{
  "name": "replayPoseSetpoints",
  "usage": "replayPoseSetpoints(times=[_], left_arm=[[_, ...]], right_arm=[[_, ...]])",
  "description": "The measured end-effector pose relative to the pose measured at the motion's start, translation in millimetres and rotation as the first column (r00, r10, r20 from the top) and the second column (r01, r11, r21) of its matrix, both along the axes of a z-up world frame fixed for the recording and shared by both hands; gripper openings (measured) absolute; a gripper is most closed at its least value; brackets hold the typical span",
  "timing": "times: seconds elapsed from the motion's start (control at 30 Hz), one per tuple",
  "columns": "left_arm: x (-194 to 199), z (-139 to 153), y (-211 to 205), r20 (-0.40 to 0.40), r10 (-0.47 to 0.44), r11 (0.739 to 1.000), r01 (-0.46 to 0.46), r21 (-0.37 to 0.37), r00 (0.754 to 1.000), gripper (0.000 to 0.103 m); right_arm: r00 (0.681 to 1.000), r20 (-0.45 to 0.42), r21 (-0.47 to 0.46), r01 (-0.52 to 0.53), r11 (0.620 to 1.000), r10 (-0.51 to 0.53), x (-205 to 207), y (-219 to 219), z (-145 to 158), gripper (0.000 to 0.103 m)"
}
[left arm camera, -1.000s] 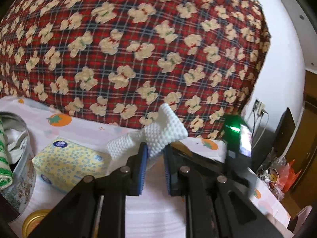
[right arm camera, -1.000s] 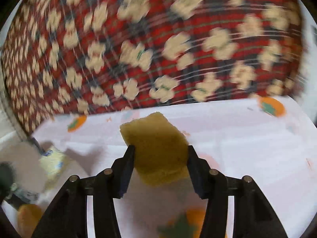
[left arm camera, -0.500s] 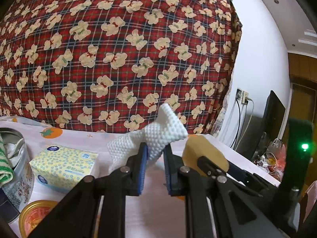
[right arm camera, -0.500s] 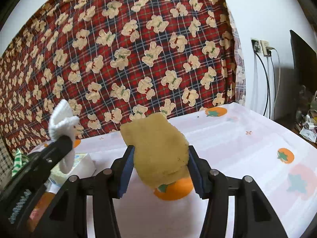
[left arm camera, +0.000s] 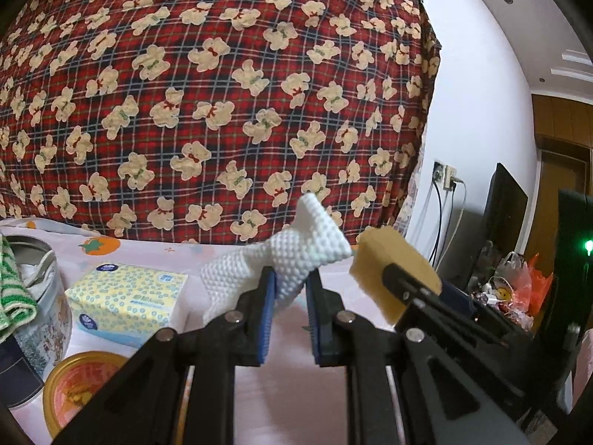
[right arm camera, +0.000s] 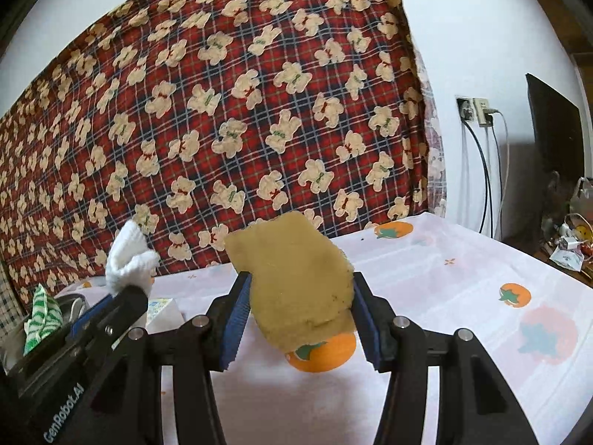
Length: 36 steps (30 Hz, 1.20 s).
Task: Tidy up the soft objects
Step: 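Carry the mesh cloth and yellow sponge over the metal tin with both grippers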
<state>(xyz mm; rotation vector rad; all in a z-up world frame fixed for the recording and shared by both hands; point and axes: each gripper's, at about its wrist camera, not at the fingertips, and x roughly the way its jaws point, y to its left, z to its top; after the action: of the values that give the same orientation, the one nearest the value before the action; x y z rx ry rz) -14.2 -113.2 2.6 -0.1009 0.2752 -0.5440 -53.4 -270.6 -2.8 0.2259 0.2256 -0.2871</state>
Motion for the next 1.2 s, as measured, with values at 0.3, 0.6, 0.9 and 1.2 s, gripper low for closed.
replayPoseSetpoints(times=[0.3,0.6,0.9,1.2], left_arm=[[-24,3,18,0.037,-0.002,1.000,0.002,0.008,0.999,0.014],[-33,11,52,0.053,0.040,0.999,-0.040,-0.010,0.998,0.014],[-31,8,81,0.046,0.121,0.993,-0.121,0.008,0.992,0.014],[-37,5,97,0.055,0.146,0.989,-0.147,0.012,0.988,0.014]], right_arm=[[0.999,0.047,-0.018,-0.007,1.000,0.007,-16,13,3,0.055],[0.996,0.075,-0.039,-0.041,0.998,0.044,-24,39,6,0.055],[0.993,0.082,-0.029,-0.079,0.996,0.081,-20,60,5,0.055],[0.985,0.119,0.005,-0.125,0.992,0.123,-34,80,4,0.055]])
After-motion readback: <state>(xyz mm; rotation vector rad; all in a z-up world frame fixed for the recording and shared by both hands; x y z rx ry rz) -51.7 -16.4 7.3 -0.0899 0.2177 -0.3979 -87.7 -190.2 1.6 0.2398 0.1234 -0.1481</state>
